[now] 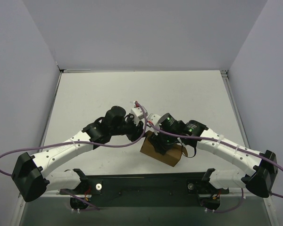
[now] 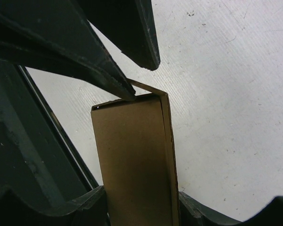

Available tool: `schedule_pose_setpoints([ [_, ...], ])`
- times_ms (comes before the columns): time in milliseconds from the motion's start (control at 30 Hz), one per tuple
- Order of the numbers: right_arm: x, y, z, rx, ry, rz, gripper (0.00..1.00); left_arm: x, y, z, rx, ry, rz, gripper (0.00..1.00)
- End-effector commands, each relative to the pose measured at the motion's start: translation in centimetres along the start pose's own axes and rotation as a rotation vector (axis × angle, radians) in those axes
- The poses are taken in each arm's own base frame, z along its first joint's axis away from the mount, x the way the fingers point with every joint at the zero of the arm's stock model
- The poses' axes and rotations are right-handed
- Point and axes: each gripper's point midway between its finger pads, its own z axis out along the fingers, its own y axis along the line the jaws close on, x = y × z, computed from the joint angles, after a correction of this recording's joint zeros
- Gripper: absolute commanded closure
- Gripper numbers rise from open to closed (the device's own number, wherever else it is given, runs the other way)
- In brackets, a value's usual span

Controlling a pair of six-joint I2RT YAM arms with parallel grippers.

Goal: Fold the paper box

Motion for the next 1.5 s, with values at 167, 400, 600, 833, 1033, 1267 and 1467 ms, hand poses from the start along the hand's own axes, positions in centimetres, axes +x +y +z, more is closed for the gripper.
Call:
schedule_pose_setpoints([
  [167,-0.7,-0.4,-0.1,0.033,-0.006,-0.017,0.6,-2.9,-1.1,0.0,0.028,-0.089,-0.008,0.76],
  [400,-0.5,-1.4,0.3,0.105,-0.022,-0.004,0.62,-2.2,-1.1,0.9,-0.003,-0.065,-0.12,0.94],
  [600,-0.6,-2.3,1.0,0.199,-0.062,-0.028,0.62,-1.4,-0.7,1.9,-0.053,-0.066,-0.244,1.0],
  [833,0.3,-3.0,2.1,0.259,-0.051,-0.011,0.62,0.2,-0.9,3.1,-0.064,-0.068,-0.362,1.0],
  [1033,0.6,-2.9,2.9,0.254,-0.048,0.002,0.62,1.5,-1.3,4.1,-0.059,-0.074,-0.407,1.0],
  [1267,0.6,-2.8,3.4,0.249,-0.039,0.003,0.63,2.4,-1.4,4.3,-0.067,-0.074,-0.424,1.0],
  [1467,0.8,-2.9,3.7,0.254,-0.032,0.0,0.63,2.5,-1.6,4.4,-0.063,-0.079,-0.443,1.0],
])
